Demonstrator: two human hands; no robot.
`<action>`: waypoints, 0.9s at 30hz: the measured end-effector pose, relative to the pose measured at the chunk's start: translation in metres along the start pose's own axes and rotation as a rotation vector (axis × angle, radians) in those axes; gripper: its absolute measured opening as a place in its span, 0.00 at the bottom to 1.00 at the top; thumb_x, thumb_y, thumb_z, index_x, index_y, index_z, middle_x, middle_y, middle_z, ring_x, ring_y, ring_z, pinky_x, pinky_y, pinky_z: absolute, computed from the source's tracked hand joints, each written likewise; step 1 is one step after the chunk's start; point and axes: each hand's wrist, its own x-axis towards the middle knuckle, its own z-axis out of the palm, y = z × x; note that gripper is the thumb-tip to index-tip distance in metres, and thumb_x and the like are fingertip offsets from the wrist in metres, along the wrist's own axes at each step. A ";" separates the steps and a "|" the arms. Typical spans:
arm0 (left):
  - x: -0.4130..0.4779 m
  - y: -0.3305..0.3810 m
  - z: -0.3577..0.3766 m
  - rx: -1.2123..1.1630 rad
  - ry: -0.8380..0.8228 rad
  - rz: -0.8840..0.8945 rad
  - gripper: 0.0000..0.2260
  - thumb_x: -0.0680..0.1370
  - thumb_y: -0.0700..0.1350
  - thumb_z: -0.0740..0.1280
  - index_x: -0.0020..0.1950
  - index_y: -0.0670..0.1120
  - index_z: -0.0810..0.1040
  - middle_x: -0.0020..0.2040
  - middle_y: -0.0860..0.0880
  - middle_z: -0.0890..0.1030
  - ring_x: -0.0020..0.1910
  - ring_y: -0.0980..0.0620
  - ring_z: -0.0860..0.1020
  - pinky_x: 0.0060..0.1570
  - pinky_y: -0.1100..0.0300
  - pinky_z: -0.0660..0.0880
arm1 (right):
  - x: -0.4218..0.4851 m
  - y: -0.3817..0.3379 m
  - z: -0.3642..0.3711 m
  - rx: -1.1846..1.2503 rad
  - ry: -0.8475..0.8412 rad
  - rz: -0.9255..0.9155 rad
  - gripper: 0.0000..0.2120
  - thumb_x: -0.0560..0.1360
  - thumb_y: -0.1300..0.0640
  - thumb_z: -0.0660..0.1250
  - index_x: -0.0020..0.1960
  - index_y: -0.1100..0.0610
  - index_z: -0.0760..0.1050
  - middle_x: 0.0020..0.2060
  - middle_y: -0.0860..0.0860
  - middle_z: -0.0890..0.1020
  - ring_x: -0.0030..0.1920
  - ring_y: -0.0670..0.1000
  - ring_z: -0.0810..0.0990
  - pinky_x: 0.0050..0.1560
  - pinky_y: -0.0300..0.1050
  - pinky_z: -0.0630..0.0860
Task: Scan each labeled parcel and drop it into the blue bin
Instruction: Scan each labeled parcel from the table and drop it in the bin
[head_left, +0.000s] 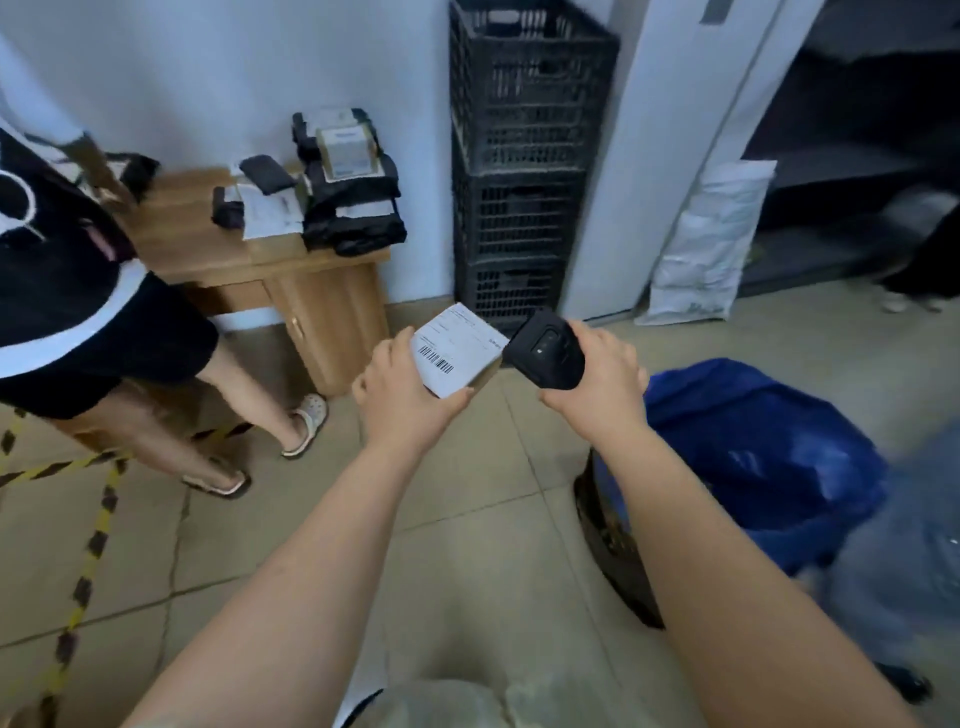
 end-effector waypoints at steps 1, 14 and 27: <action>0.006 0.013 0.015 -0.014 -0.030 0.033 0.47 0.63 0.65 0.75 0.76 0.49 0.63 0.70 0.49 0.68 0.70 0.47 0.67 0.68 0.47 0.62 | 0.005 0.017 -0.007 0.004 0.020 0.043 0.37 0.66 0.50 0.74 0.72 0.43 0.65 0.62 0.48 0.75 0.62 0.57 0.70 0.59 0.55 0.67; 0.108 0.134 0.199 -0.055 -0.430 0.439 0.42 0.63 0.60 0.78 0.73 0.51 0.66 0.69 0.53 0.68 0.69 0.50 0.67 0.67 0.48 0.61 | 0.078 0.169 -0.040 0.015 0.190 0.573 0.45 0.68 0.45 0.78 0.78 0.46 0.58 0.72 0.50 0.68 0.71 0.58 0.64 0.68 0.59 0.64; 0.136 0.240 0.383 -0.028 -0.790 0.640 0.40 0.63 0.58 0.79 0.71 0.50 0.67 0.66 0.52 0.71 0.66 0.48 0.70 0.64 0.47 0.64 | 0.098 0.304 -0.039 0.059 0.365 1.088 0.43 0.69 0.46 0.76 0.78 0.46 0.59 0.72 0.50 0.68 0.72 0.58 0.63 0.71 0.58 0.61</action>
